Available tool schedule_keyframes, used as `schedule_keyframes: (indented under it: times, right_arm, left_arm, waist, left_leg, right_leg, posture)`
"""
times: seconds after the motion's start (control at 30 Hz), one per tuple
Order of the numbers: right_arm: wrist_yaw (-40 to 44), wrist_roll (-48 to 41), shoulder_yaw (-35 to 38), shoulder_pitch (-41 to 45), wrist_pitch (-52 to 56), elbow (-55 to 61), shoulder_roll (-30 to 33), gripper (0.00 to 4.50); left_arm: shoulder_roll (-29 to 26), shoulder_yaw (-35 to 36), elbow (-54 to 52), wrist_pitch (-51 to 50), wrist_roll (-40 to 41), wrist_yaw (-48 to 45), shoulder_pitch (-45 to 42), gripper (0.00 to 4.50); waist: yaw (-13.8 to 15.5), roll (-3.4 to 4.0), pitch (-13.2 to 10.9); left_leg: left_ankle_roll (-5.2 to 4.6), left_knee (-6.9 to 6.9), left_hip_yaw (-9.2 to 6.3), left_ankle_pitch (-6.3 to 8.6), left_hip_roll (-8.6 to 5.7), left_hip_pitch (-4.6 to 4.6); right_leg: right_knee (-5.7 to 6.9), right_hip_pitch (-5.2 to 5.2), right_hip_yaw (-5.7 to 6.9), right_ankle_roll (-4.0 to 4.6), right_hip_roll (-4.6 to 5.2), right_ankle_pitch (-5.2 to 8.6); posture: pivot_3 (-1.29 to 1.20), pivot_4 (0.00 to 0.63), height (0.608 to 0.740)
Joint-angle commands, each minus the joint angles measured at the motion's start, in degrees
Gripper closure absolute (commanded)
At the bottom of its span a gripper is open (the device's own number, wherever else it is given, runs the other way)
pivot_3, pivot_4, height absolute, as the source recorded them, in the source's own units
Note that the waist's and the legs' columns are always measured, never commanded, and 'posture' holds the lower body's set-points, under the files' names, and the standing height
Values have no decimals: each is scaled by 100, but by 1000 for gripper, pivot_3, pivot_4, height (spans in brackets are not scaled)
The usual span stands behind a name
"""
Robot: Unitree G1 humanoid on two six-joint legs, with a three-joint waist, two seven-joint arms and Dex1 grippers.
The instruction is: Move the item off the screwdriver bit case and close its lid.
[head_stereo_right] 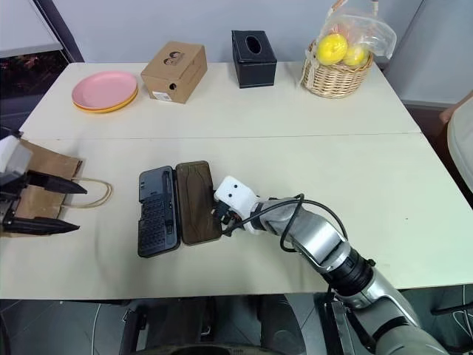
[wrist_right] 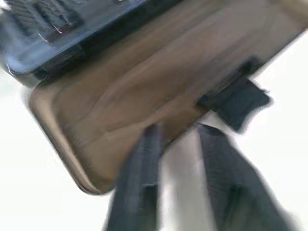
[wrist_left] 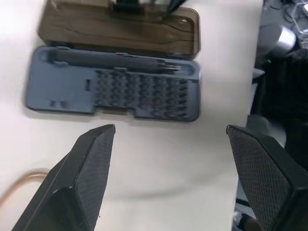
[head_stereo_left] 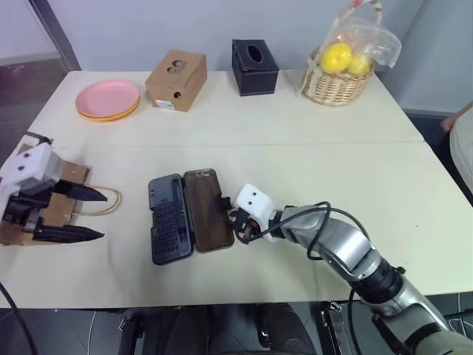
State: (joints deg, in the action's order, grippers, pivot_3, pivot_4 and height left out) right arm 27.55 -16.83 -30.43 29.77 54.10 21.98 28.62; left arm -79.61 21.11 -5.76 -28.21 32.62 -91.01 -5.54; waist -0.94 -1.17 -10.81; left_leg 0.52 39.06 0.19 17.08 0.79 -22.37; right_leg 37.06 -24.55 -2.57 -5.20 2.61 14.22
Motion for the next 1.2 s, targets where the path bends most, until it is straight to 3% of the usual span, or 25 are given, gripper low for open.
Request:
schedule_keyframes:
  times: [0.03, 0.3, 0.4, 0.5, 0.87, 1.03, 1.2]
  right_arm:
    - [27, 303, -29, -97, 106, -252, 149, 4482]
    - [-6, 326, 288, -141, 357, -78, -99, 4482]
    - [-33, 393, 381, -130, 440, 98, -25, 3692]
    - [-118, 494, 473, -79, 483, 193, -3, 2269]
    - [-364, 252, 956, -243, 1199, 654, -583, 2269]
    - [-443, -274, 1426, -264, 2026, 1021, -1332, 2269]
    - [-613, -203, 1180, -388, 2100, 1078, -1241, 2269]
  left_arm:
    - [2, -19, -23, -21, 3, 18, -158, 642]
    - [78, -194, 15, 28, -71, 75, -305, 642]
    - [118, -223, 32, 60, -114, 86, -320, 642]
    - [136, -247, 39, 92, -136, 89, -347, 642]
    - [179, -319, 63, 140, -141, 94, -434, 642]
    - [216, -326, 56, 260, -203, 92, -376, 642]
    - [219, -372, 107, 291, -240, 65, -450, 642]
  waist:
    - [-1, -3, 1]
    - [-20, -2, 1]
    - [-4, -2, 1]
    - [-1, -2, 1]
    - [-34, 0, 0]
    - [-25, -1, 0]
    - [-13, 1, -1]
  left_leg:
    - [0, 0, 0, 0, 0, 0]
    - [0, 0, 0, 0, 2, -2]
    - [0, 0, 0, 0, 2, -4]
    - [0, 0, 0, 0, 2, -5]
    - [0, -5, -1, 0, 4, -6]
    - [0, -5, -1, 0, 5, -7]
    - [0, -6, -5, 0, 6, -8]
  right_leg:
    - [0, 0, 0, 0, -1, 0]
    - [4, -6, -1, -1, -6, 0]
    - [4, -7, -1, -1, -4, 0]
    - [3, -7, -1, 0, -2, 0]
    - [5, -14, -1, -1, -9, -1]
    - [5, -14, -1, -2, -8, -1]
    - [4, -14, -1, -1, -5, -1]
  posture:
    - [0, 150, 740]
    - [0, 150, 740]
    - [0, 150, 740]
    - [0, 150, 740]
    - [0, 150, 740]
    - [0, 150, 740]
    - [0, 150, 740]
